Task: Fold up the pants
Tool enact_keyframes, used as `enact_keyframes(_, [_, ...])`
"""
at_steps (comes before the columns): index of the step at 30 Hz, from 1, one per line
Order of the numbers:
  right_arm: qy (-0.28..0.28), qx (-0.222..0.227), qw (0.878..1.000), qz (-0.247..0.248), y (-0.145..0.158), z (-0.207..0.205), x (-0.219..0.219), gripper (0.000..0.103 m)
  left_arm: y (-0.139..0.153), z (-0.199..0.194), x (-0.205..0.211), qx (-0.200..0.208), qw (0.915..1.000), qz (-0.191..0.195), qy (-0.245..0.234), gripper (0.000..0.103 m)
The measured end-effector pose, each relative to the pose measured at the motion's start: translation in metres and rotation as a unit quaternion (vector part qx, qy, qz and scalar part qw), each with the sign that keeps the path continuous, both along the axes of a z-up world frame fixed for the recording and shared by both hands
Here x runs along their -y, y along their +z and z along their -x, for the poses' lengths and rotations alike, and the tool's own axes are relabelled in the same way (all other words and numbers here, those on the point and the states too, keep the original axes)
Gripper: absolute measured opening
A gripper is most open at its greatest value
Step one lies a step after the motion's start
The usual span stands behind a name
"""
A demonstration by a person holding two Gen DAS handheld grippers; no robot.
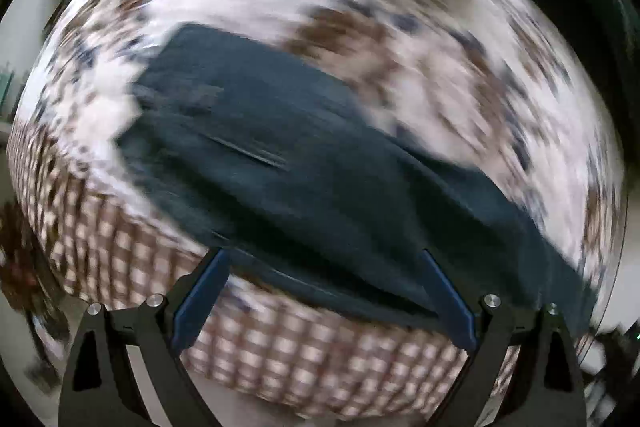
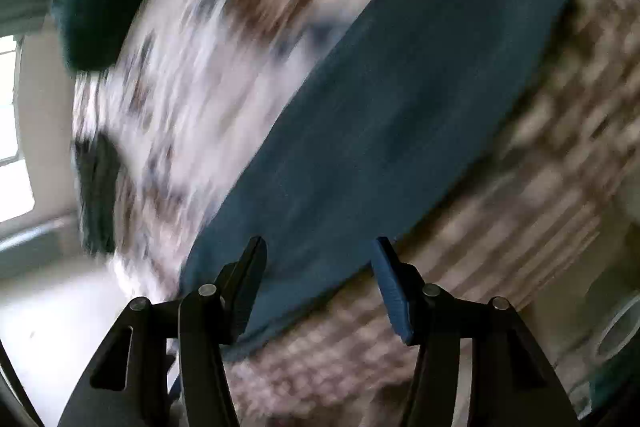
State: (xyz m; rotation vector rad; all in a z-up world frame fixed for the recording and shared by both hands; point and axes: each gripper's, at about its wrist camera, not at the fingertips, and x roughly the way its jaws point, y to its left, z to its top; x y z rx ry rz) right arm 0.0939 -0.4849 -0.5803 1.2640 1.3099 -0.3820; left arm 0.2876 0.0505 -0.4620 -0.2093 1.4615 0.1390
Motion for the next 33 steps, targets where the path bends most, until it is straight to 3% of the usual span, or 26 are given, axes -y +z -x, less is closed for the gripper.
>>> enact_keyframes(3, [0.046, 0.001, 0.996, -0.071, -0.015, -0.034, -0.089, 0.057, -0.005, -0.015, -0.072, 0.004, 0.9985, 0.027, 0.048, 0.096])
enact_keyframes(6, [0.056, -0.011, 0.992, -0.109, -0.031, -0.054, -0.164, 0.057, -0.023, -0.028, -0.125, 0.005, 0.9914, 0.092, 0.093, 0.093])
enact_keyframes(7, [0.052, -0.014, 0.992, -0.115, -0.038, -0.061, -0.182, 0.057, -0.032, -0.033, -0.137, 0.001, 0.9883, 0.112, 0.103, 0.087])
enact_keyframes(12, [0.0, -0.032, 0.988, -0.151, -0.077, -0.083, -0.243, 0.057, -0.077, -0.05, -0.176, -0.02, 0.9759, 0.159, 0.148, 0.085])
enact_keyframes(14, [-0.013, -0.035, 0.987, -0.159, -0.091, -0.087, -0.253, 0.052, -0.097, -0.055, -0.184, -0.03, 0.9699, 0.171, 0.171, 0.085])
enact_keyframes(15, [-0.019, -0.037, 0.987, -0.157, -0.098, -0.091, -0.258, 0.041, -0.101, -0.058, -0.187, -0.029, 0.9683, 0.173, 0.178, 0.085])
enact_keyframes(16, [-0.028, -0.036, 0.987, -0.156, -0.103, -0.094, -0.262, 0.026, -0.102, -0.059, -0.189, -0.02, 0.9676, 0.168, 0.188, 0.072])
enact_keyframes(17, [-0.034, -0.038, 0.988, -0.146, -0.104, -0.096, -0.263, 0.014, -0.099, -0.06, -0.19, 0.001, 0.9671, 0.166, 0.192, 0.043])
enact_keyframes(19, [-0.038, -0.04, 0.991, -0.126, -0.1, -0.099, -0.264, 0.006, -0.088, -0.062, -0.187, 0.026, 0.9744, 0.132, 0.18, 0.016])
enact_keyframes(24, [0.019, -0.032, 0.997, -0.07, -0.06, -0.11, -0.274, 0.004, -0.037, -0.045, -0.184, 0.091, 0.9773, 0.119, 0.15, 0.013])
enact_keyframes(27, [0.043, -0.019, 0.997, -0.059, -0.032, -0.104, -0.276, 0.004, -0.019, -0.028, -0.185, 0.095, 0.9812, 0.106, 0.131, 0.013])
enact_keyframes(30, [0.069, -0.015, 0.996, -0.052, -0.016, -0.09, -0.274, 0.004, -0.038, -0.012, -0.196, 0.057, 0.9855, 0.092, 0.13, 0.013])
enact_keyframes(33, [0.095, -0.035, 0.994, -0.034, -0.031, -0.089, -0.283, 0.004, -0.091, 0.004, -0.211, -0.007, 0.9841, 0.088, 0.154, 0.015])
